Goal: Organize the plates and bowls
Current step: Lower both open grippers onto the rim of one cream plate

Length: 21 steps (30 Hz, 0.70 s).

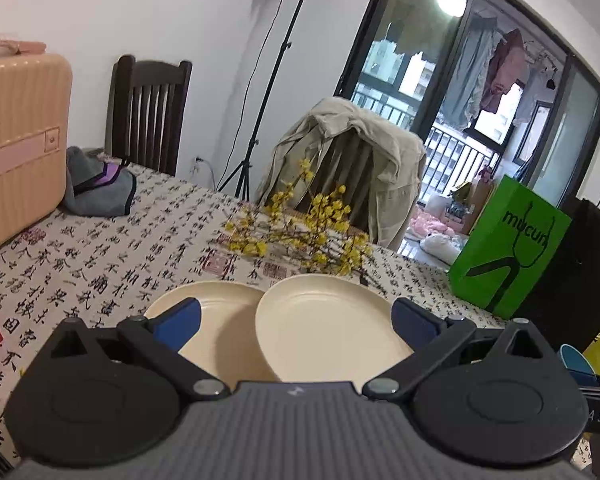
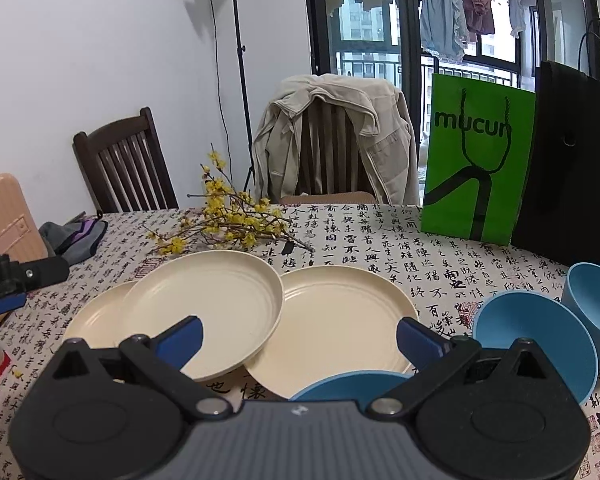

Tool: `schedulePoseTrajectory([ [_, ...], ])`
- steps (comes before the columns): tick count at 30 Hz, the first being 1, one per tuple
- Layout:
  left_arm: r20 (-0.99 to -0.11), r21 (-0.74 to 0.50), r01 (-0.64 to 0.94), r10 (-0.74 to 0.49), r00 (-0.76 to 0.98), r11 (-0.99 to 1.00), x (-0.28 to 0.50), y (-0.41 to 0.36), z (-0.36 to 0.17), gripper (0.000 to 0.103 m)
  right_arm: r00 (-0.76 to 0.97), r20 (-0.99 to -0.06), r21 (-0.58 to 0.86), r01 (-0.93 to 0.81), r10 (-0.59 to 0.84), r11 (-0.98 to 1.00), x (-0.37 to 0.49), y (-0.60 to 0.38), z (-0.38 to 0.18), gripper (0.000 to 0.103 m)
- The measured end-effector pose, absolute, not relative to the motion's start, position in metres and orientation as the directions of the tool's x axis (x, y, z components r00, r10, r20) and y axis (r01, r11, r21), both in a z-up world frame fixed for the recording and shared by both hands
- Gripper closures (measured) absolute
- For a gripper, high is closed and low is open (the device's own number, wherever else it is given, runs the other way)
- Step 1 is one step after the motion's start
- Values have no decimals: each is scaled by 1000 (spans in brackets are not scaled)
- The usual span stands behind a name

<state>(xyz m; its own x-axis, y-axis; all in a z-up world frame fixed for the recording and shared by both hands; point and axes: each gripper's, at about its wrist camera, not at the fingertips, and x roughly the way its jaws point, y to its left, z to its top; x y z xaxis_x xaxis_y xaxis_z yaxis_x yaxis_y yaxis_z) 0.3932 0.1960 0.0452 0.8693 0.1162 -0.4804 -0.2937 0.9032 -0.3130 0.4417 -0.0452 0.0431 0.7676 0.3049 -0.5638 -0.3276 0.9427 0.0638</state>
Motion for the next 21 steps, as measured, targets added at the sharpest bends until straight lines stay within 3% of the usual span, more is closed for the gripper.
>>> schedulePoseTrajectory([
  [21, -576, -288, -379, 157, 802, 880, 420, 217, 21, 0, 725, -625, 66, -321, 290, 945, 470, -13, 29, 1],
])
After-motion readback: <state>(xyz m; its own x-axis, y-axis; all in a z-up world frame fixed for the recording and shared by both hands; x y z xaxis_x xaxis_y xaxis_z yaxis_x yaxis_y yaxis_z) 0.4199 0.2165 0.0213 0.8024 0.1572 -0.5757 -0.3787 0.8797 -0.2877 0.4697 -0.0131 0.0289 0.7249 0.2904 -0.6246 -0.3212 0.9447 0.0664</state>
